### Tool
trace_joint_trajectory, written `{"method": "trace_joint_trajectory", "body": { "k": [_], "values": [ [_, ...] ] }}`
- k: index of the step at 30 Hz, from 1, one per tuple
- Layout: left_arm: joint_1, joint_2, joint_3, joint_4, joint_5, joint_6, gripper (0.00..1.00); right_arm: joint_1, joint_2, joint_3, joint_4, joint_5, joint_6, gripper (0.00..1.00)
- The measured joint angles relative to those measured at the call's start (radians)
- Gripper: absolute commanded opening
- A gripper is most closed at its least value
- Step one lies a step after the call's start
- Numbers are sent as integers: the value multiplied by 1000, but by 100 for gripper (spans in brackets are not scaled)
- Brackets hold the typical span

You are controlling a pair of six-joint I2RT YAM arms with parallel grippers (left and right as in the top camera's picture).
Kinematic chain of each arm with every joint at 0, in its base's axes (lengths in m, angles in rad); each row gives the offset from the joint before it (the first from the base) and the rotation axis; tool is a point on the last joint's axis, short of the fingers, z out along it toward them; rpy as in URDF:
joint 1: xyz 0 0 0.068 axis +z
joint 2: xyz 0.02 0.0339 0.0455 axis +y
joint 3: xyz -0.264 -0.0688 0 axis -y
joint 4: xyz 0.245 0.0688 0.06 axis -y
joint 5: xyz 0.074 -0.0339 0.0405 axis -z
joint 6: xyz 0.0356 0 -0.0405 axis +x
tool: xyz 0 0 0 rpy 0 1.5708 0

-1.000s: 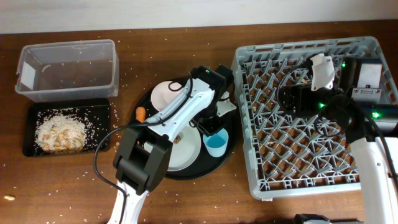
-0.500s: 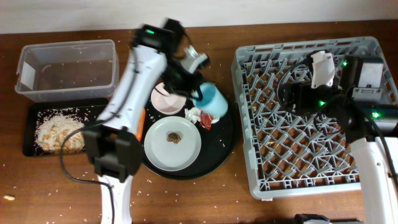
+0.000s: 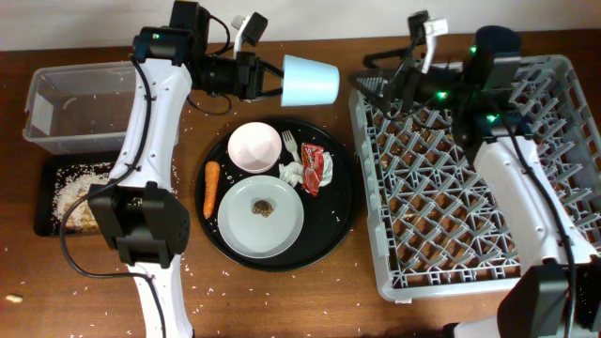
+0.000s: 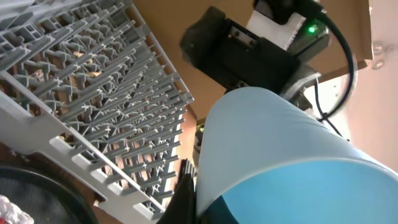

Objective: Sort waste into correct bins and load items into the dishwasher rack
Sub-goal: 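Hand the light-blue cup from the left gripper to the right gripper, then place the light-blue cup upside down in the dish rack with right gripper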

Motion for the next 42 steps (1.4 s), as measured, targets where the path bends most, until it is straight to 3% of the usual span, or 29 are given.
{"method": "trace_joint_trajectory", "body": {
  "k": [7, 13, 16, 18, 19, 21, 24, 27, 29, 35, 40, 42],
  "values": [
    [0, 0, 0, 19, 10, 3, 0, 85, 0, 0, 22, -28, 29, 91],
    [-40, 0, 0, 24, 13, 3, 0, 136, 0, 0, 66, -21, 33, 65],
    [-43, 0, 0, 27, 26, 6, 0, 135, 0, 0, 79, -39, 37, 60],
    [-42, 0, 0, 27, 32, 7, 14, 135, 0, 0, 80, -43, 41, 59],
    [-42, 0, 0, 27, 31, 7, 35, 135, 0, 0, 79, -43, 43, 59],
    [-42, 0, 0, 29, 11, 6, 53, 136, 0, 0, 76, -38, 43, 58],
    [-43, 0, 0, 28, -11, 2, 61, 128, 1, 0, 74, -34, 44, 57],
    [-43, 0, 0, 27, -53, 3, 63, 84, 1, 1, 45, -25, 44, 57],
    [-43, 0, 0, 28, -93, 2, 67, 33, 2, 2, -41, 3, 45, 56],
    [-40, 0, 0, 24, -440, 3, 72, -85, 4, 13, -351, 254, 44, 50],
    [-40, 0, 1, 24, -697, 3, 73, -81, 0, 192, -822, 688, -33, 50],
    [-40, 0, 1, 24, -754, 3, 74, -58, -7, 251, -898, 859, -51, 50]
  ]
}}
